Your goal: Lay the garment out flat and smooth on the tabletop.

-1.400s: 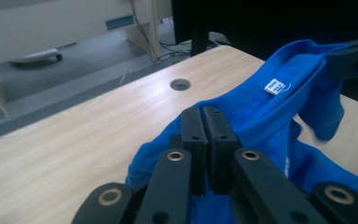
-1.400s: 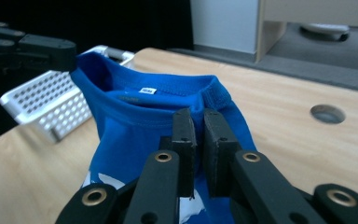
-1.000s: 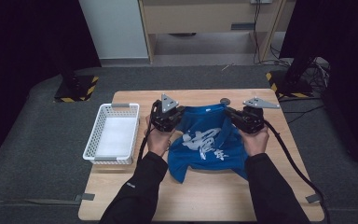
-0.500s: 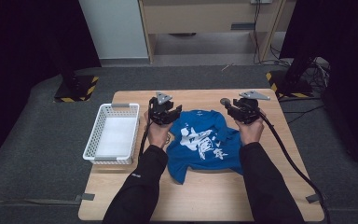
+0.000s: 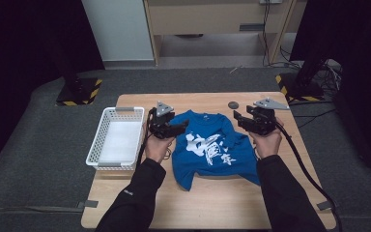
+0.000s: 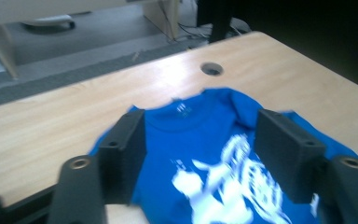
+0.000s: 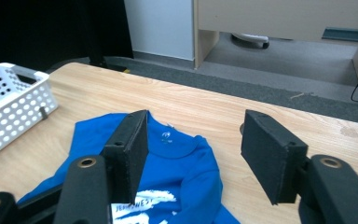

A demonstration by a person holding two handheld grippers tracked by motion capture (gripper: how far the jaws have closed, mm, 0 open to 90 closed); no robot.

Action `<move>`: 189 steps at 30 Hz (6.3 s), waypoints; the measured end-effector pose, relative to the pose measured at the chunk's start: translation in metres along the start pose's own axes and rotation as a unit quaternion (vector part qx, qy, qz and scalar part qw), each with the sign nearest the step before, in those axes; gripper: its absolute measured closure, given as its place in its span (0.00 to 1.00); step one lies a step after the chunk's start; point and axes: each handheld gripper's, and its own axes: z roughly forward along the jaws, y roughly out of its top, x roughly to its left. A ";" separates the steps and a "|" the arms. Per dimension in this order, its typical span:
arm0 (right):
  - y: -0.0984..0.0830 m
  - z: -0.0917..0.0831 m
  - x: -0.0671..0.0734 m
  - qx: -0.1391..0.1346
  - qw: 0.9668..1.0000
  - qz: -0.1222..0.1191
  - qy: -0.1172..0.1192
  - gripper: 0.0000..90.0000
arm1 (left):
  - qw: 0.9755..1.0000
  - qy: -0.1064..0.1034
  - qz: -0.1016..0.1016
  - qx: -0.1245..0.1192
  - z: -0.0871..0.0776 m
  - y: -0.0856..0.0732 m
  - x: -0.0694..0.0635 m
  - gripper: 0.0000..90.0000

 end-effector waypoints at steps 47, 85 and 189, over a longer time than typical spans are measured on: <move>-0.145 -0.024 -0.007 0.157 0.987 -0.021 0.004 0.17 | 0.986 0.053 0.033 0.153 -0.012 -0.150 -0.022 0.09; -0.142 -0.021 -0.020 0.151 0.988 -0.014 -0.025 0.14 | 0.993 0.065 0.027 0.098 -0.022 -0.146 -0.015 0.07; -0.156 -0.027 -0.008 0.176 0.980 -0.061 0.065 0.08 | 0.994 0.015 -0.001 0.105 -0.020 -0.150 -0.016 0.06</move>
